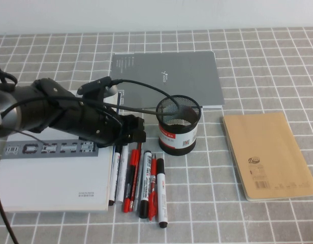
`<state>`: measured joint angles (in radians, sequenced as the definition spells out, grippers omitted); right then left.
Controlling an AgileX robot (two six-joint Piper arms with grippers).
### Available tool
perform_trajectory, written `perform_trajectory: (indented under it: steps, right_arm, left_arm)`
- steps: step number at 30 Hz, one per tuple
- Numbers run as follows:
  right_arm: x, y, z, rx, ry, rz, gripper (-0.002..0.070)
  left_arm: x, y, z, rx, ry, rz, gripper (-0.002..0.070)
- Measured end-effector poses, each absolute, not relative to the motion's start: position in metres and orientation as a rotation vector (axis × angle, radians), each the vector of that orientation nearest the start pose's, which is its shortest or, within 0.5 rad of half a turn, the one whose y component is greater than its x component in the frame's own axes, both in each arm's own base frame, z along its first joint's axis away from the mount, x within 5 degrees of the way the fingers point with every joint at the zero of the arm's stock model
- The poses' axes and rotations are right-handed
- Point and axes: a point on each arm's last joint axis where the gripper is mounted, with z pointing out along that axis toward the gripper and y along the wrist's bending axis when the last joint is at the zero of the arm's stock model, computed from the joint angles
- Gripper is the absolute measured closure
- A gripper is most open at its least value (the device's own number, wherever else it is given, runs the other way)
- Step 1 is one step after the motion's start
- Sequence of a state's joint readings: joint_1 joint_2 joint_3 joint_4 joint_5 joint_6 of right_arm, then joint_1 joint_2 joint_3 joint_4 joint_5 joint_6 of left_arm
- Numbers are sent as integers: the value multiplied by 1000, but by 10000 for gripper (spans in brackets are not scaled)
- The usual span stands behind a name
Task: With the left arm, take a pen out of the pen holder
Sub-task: 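Take a marker out of the pen holder and lay it on the table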
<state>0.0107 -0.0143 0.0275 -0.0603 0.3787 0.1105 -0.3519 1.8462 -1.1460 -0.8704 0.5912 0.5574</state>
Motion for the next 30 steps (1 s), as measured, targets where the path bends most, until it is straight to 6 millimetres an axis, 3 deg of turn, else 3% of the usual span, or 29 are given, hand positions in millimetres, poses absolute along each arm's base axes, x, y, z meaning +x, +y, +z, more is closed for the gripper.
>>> perform_trajectory:
  steps: [3, 6, 9, 11, 13, 18, 23, 30]
  right_arm:
    - [52, -1, 171, 56, 1874, 24, 689]
    - [52, -1, 171, 56, 1874, 24, 689]
    - [52, -1, 171, 56, 1874, 24, 689]
    - [52, -1, 171, 56, 1874, 24, 689]
    - [52, -1, 171, 56, 1874, 24, 689]
    - [52, -1, 171, 56, 1874, 24, 689]
    - [52, -1, 171, 56, 1874, 24, 689]
    - [52, -1, 171, 56, 1874, 24, 689]
  left_arm:
    - [336, -165, 201, 392, 2563, -749, 317]
    - [324, -168, 232, 480, 2430, -675, 347]
    - [303, -169, 266, 604, 2234, -500, 460]
    - [282, -167, 286, 654, 2076, -391, 573]
    - [260, -162, 294, 656, 1952, -335, 629]
    - [211, -135, 297, 584, 1760, -315, 671]
    - [170, -110, 287, 550, 1770, -365, 675]
    - [136, -92, 294, 563, 1780, -414, 675]
